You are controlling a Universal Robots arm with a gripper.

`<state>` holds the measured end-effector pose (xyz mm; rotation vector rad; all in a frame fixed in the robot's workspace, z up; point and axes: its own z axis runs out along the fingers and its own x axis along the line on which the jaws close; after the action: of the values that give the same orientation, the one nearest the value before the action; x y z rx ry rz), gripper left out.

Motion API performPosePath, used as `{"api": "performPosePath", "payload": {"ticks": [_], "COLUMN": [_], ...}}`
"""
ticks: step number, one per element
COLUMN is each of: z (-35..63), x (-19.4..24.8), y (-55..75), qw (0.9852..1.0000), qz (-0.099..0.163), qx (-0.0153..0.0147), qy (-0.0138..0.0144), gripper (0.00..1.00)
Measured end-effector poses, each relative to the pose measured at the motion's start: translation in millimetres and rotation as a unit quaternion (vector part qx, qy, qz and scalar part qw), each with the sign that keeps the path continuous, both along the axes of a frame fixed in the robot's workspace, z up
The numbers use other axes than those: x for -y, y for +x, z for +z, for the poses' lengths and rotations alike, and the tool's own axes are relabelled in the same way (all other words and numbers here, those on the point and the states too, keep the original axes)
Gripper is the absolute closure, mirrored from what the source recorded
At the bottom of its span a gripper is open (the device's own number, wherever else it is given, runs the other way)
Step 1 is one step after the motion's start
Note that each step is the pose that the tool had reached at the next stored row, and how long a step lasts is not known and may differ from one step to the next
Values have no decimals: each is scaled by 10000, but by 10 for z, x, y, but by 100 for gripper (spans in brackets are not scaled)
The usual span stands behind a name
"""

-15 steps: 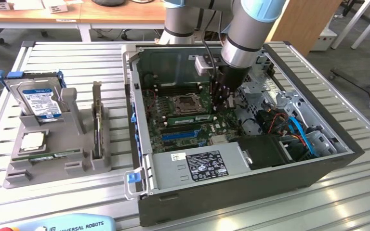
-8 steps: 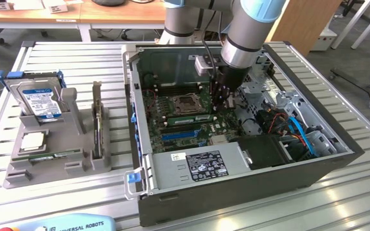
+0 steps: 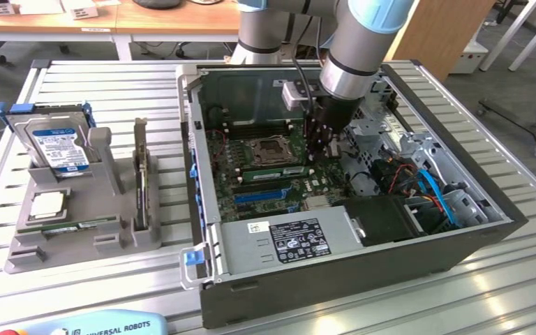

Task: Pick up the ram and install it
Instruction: 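Press down the ram until it locks into place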

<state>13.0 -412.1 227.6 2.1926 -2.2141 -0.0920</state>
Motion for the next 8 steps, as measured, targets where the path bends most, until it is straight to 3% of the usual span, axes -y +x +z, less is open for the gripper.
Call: {"api": "performPosePath", "payload": {"ticks": [8], "z": [-19], "x": [0], "y": [0], "qw": [10000], "qz": [0], "qx": [0], "qy": [0], "gripper": [90]}}
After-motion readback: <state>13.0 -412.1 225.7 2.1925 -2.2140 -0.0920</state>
